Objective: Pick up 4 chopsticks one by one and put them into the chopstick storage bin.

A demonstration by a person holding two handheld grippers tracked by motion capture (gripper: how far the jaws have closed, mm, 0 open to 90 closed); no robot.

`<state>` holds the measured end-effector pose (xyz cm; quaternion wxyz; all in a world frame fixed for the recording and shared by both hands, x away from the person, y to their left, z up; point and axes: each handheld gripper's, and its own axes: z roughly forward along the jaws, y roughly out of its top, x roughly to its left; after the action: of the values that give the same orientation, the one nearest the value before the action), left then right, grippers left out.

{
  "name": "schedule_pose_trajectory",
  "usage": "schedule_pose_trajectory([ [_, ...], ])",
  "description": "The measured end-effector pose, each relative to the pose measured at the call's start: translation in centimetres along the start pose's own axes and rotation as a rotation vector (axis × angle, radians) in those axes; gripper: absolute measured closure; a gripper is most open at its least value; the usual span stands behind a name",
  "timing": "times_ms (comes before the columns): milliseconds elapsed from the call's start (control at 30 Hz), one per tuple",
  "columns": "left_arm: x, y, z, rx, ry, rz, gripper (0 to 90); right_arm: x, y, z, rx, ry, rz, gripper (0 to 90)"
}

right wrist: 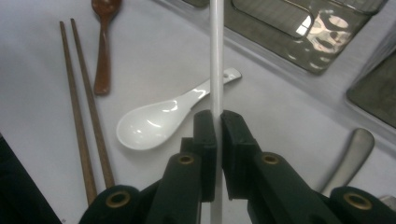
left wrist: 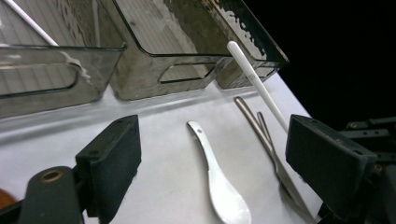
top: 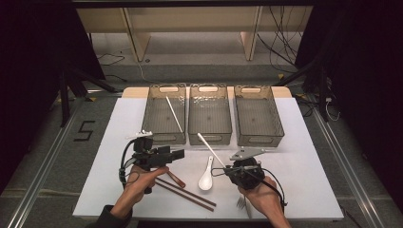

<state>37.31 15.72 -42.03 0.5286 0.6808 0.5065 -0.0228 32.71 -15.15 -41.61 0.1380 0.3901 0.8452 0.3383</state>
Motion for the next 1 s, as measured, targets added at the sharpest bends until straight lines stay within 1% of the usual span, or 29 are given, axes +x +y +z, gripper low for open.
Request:
schedule_pose_trajectory([
  [33, -0.1, -0.1, 0.2, -0.003, -0.002, -0.010, 17.8, 0.2, 0.1, 0.0, -0.006, -0.001, -0.001, 85.7],
  [167, -0.5, -0.4, 0.7, 0.002, -0.004, -0.015, 18.0, 0.6, 0.5, 0.2, -0.017, 0.005, -0.007, 85.6],
  [400, -1.2, -0.8, 1.6, 0.010, -0.028, -0.033, 18.9, 1.3, 1.0, 0.7, -0.037, 0.019, -0.016, 85.6],
  [467, -1.5, -1.0, 2.0, 0.018, -0.045, -0.042, 19.3, 1.5, 1.1, 0.8, -0.038, 0.025, -0.021, 85.6],
  [533, -1.6, -1.1, 2.1, 0.021, -0.048, -0.042, 19.5, 1.6, 1.2, 0.8, -0.042, 0.026, -0.022, 85.6],
  [567, -1.7, -1.1, 2.2, 0.023, -0.051, -0.043, 19.8, 1.7, 1.3, 0.9, -0.044, 0.033, -0.027, 85.6],
  [600, -1.8, -1.2, 2.4, 0.026, -0.064, -0.052, 20.5, 1.9, 1.3, 1.0, -0.048, 0.033, -0.026, 85.6],
  [633, -1.9, -1.3, 2.5, 0.023, -0.067, -0.059, 21.1, 2.0, 1.4, 1.0, -0.051, 0.038, -0.030, 85.6],
  [700, -1.9, -1.3, 2.6, 0.024, -0.070, -0.059, 21.8, 2.1, 1.4, 1.1, -0.050, 0.041, -0.033, 85.6],
  [733, -2.0, -1.3, 2.7, 0.024, -0.075, -0.062, 23.7, 2.3, 1.5, 1.2, -0.054, 0.046, -0.034, 85.6],
  [767, -2.0, -1.4, 2.8, 0.027, -0.094, -0.081, 24.4, 2.3, 1.6, 1.2, -0.057, 0.047, -0.036, 85.6],
  [800, -2.0, -1.4, 2.8, 0.027, -0.094, -0.081, 25.2, 2.4, 1.6, 1.3, -0.059, 0.050, -0.040, 85.6],
  [1000, -2.1, -1.5, 3.3, 0.027, -0.130, -0.118, 32.6, 2.9, 1.9, 1.5, -0.073, 0.061, -0.046, 85.6],
])
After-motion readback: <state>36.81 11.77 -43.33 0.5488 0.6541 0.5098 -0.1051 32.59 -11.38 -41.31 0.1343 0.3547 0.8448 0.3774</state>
